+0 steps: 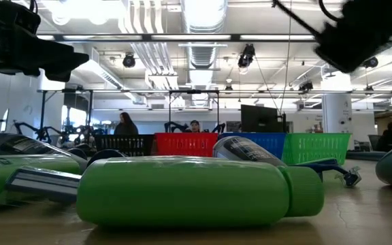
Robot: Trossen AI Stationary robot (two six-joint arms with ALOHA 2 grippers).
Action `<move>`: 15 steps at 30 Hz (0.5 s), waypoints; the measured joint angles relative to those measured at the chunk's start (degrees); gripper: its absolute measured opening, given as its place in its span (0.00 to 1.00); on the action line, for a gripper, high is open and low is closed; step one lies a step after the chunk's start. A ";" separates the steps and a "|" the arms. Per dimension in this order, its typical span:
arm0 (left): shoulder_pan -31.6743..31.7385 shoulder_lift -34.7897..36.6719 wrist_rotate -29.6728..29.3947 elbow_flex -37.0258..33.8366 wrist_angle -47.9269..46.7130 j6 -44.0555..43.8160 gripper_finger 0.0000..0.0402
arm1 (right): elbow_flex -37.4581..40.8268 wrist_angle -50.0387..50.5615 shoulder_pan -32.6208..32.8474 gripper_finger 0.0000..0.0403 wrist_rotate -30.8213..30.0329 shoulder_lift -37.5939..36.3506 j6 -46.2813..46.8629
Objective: Pick & Place Travel size toiletries
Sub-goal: Put the black deodorant into the green basket
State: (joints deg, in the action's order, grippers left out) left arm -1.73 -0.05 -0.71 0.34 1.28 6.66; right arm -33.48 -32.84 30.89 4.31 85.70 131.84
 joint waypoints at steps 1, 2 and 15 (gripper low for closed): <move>-0.01 0.00 0.00 0.00 0.00 0.00 0.58 | -0.16 1.49 1.35 0.90 0.00 1.01 3.27; -0.01 -0.02 0.00 0.00 0.00 0.00 0.58 | -0.30 3.07 2.48 0.90 0.31 1.88 5.29; 0.01 -0.07 0.00 0.00 0.02 0.00 0.58 | -13.69 38.44 1.83 0.90 8.05 2.34 1.41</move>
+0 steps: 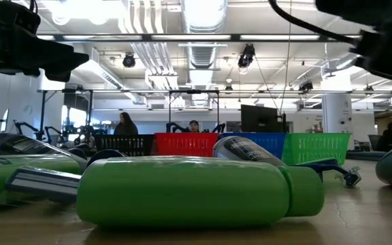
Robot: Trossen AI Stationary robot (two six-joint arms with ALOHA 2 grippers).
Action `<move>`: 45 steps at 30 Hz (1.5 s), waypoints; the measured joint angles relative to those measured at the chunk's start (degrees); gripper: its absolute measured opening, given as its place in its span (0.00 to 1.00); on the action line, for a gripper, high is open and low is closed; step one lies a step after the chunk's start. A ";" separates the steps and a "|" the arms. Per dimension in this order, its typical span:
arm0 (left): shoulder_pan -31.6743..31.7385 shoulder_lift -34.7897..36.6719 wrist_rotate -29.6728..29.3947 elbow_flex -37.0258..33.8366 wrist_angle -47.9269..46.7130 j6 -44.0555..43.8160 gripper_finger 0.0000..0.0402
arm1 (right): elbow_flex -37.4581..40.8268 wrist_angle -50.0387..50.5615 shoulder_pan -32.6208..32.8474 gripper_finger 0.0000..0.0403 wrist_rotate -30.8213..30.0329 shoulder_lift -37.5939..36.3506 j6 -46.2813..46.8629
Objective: Pick & Place Travel size toiletries
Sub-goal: Put the black deodorant into the green basket
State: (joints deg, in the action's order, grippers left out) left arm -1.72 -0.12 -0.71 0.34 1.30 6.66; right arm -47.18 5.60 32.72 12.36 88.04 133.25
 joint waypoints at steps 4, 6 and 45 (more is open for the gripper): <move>0.00 0.00 0.00 0.00 0.00 0.00 0.58 | -4.53 5.88 -0.41 0.90 -20.52 -3.98 -26.00; -0.02 -0.04 0.00 0.00 0.00 0.00 0.58 | -7.02 5.89 -0.43 0.90 -27.47 -6.60 -43.05; 0.00 -0.47 -0.01 0.00 0.00 0.00 0.58 | -16.25 54.21 -14.62 0.90 -32.10 -20.33 -110.62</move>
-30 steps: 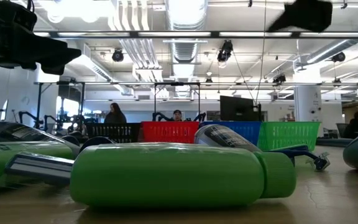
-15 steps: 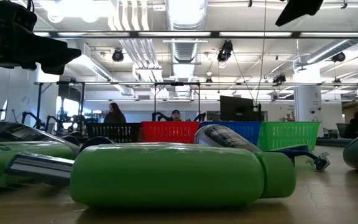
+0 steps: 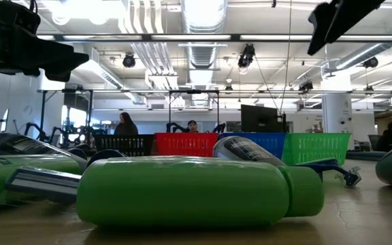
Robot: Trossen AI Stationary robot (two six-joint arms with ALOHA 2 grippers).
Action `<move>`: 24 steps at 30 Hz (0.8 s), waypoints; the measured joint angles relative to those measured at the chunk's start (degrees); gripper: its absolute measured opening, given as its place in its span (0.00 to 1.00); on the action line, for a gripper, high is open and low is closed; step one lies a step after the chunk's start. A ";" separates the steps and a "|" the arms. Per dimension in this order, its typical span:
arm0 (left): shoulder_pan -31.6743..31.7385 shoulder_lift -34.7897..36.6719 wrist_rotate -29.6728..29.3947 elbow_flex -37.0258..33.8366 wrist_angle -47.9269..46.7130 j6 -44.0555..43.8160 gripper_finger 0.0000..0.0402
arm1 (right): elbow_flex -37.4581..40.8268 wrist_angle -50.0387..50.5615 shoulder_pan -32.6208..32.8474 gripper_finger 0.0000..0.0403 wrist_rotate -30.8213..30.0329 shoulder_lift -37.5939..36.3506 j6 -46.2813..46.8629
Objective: Pick & Place Travel size toiletries
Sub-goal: Put the black deodorant into the green basket
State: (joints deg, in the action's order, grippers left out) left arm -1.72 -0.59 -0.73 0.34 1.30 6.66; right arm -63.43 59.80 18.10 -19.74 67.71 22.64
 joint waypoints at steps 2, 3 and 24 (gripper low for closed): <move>0.00 -0.01 -0.01 0.00 0.00 0.00 0.58 | 0.51 -0.76 -0.08 0.90 0.22 0.39 0.41; 0.01 -0.01 -0.01 0.00 0.01 0.00 0.58 | 0.86 -1.20 -0.08 0.90 1.11 0.61 -2.27; 0.01 -0.20 0.01 0.00 0.01 0.00 0.58 | 9.96 -12.43 14.12 0.88 21.60 7.51 -52.60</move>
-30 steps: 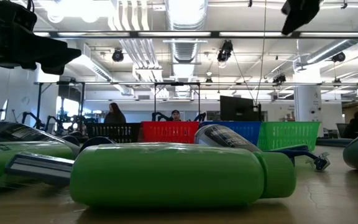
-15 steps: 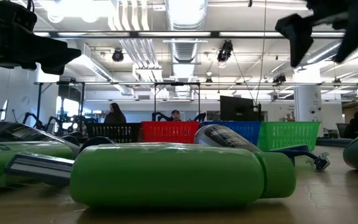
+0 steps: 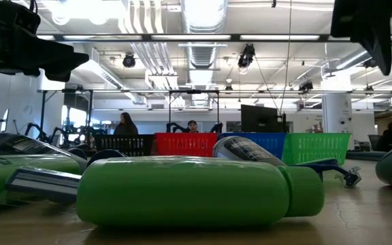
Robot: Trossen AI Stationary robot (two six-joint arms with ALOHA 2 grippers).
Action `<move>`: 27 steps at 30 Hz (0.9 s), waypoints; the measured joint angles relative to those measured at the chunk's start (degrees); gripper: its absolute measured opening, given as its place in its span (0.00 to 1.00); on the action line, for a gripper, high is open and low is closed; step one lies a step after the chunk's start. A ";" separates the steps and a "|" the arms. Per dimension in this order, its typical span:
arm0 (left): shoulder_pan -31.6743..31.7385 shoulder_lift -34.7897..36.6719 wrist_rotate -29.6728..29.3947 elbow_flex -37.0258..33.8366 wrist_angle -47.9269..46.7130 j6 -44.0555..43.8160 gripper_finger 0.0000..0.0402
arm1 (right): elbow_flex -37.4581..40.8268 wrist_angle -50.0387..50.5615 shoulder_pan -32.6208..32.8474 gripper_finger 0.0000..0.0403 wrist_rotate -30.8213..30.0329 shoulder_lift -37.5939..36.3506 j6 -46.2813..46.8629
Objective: Pick & Place Travel size toiletries
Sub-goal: Put the black deodorant into the green basket
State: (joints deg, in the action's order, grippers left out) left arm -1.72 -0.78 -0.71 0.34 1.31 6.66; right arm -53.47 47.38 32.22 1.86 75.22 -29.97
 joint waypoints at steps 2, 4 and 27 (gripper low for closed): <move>-0.01 -0.10 0.00 0.00 -0.01 0.00 0.58 | -0.01 -2.35 1.23 0.88 0.15 1.73 -1.90; 0.00 -0.11 0.00 0.00 0.01 0.00 0.58 | -0.38 -3.73 1.75 0.87 0.30 3.80 -3.27; 0.00 -0.21 0.00 0.00 -0.01 0.00 0.58 | -16.37 -10.75 -0.47 0.84 7.62 27.67 4.34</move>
State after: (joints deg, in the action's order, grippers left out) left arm -1.72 -0.99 -0.71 0.34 1.30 6.66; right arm -69.84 36.62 31.74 9.47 102.89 -25.63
